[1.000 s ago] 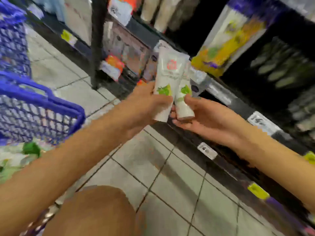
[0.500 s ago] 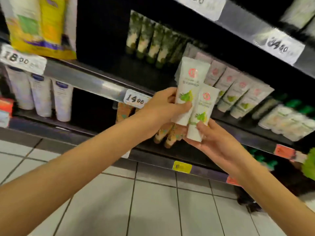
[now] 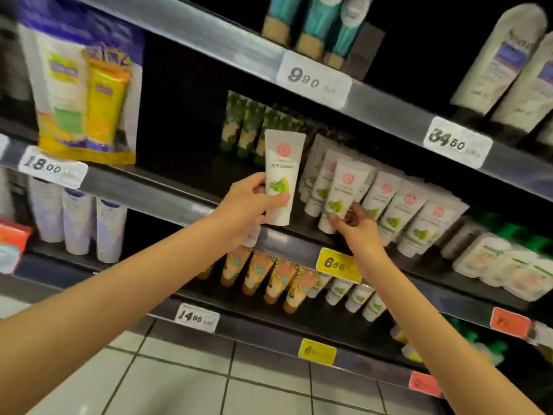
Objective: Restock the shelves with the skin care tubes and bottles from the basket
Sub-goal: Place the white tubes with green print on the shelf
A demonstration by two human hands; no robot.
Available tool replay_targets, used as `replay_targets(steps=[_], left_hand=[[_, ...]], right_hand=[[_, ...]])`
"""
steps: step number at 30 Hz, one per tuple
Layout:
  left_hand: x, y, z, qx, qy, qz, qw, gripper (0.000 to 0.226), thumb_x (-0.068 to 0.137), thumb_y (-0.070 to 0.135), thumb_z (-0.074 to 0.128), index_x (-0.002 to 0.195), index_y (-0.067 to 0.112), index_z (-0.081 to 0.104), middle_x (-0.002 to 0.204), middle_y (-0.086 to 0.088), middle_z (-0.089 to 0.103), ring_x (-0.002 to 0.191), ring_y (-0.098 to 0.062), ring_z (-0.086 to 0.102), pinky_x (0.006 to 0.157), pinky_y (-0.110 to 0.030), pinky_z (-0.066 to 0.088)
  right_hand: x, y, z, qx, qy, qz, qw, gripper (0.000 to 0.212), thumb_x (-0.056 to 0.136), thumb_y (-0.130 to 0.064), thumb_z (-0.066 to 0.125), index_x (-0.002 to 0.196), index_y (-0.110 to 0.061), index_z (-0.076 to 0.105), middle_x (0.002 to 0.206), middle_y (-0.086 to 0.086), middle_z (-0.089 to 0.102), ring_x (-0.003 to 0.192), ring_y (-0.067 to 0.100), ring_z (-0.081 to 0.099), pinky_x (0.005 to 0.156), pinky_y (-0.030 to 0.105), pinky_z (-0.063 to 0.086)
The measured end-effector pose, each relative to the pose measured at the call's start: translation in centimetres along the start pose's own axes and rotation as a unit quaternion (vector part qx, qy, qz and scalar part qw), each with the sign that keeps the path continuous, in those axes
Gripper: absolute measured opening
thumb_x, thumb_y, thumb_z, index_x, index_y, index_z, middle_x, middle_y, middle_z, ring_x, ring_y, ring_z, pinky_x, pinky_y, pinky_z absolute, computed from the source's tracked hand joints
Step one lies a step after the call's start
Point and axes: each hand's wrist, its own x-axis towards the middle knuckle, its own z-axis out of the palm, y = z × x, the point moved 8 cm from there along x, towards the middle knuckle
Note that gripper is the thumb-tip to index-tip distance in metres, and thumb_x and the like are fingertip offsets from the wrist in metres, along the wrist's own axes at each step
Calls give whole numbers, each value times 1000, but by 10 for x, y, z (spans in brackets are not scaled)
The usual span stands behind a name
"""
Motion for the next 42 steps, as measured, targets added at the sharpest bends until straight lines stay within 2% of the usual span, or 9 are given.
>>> replay_targets(steps=[3,7,12,17,21,25,37,40,42], left_hand=[[8,0,-2,-16,-1,1,1000,29,86,8,60,113,16,55,98,3,64,89,-5,62,60,-15,53],[16,2,10,-51,-22,5,998,23,86,7,60,102,22,54,98,3,64,90,-6,62,58,-14,54],[21,-5,37,-66,-62,1,996,25,86,9,60,109,19,54,99,3,65,92,-7,64,64,-17,56],[20,-19,64,-51,-97,-12,994,33,86,11,60,118,16,54,108,0,66,97,-9,64,70,-18,56],[13,-33,73,-58,-110,-32,992,21,86,10,59,103,22,58,103,2,67,87,-3,66,61,-14,55],[6,-44,69,-47,-119,-49,991,19,85,10,59,96,26,58,101,4,67,77,1,68,57,-14,53],[9,-33,51,-84,-107,-62,989,19,85,8,60,93,25,61,80,10,74,76,-5,71,55,-19,55],[7,-26,46,-74,-108,-49,990,22,85,6,60,92,26,60,85,9,73,77,-5,70,55,-18,55],[4,-23,46,-48,-116,-36,991,24,85,5,59,95,27,58,95,7,69,85,-6,67,56,-16,54]], right_hand=[[9,8,2,-19,25,-10,999,37,88,-15,62,123,-13,52,107,-3,60,98,11,55,80,20,42],[4,9,-2,-39,5,-28,999,37,88,-18,62,123,-14,51,107,-6,61,96,7,56,72,10,43],[-15,20,-44,-78,-3,-32,996,24,88,-21,61,111,-24,53,98,-15,60,92,-1,57,73,13,44],[-35,48,-129,-108,72,-17,991,25,89,-18,60,113,-18,54,106,-3,63,93,8,59,78,21,43],[-36,71,-182,-124,122,21,984,30,89,-17,60,118,-12,53,111,5,61,100,19,58,86,34,45],[-20,83,-203,-151,139,48,977,35,90,-17,58,123,-6,49,119,11,59,105,22,55,90,37,44],[-5,85,-189,-113,199,119,966,44,91,-19,57,130,-3,44,130,15,55,119,28,51,99,32,40],[-52,46,-175,-123,318,-3,940,37,89,-21,60,121,-6,49,117,12,58,93,13,56,77,8,38],[-67,16,-132,-92,242,-74,963,30,86,-20,63,114,-14,53,105,4,59,82,2,55,69,1,40]])
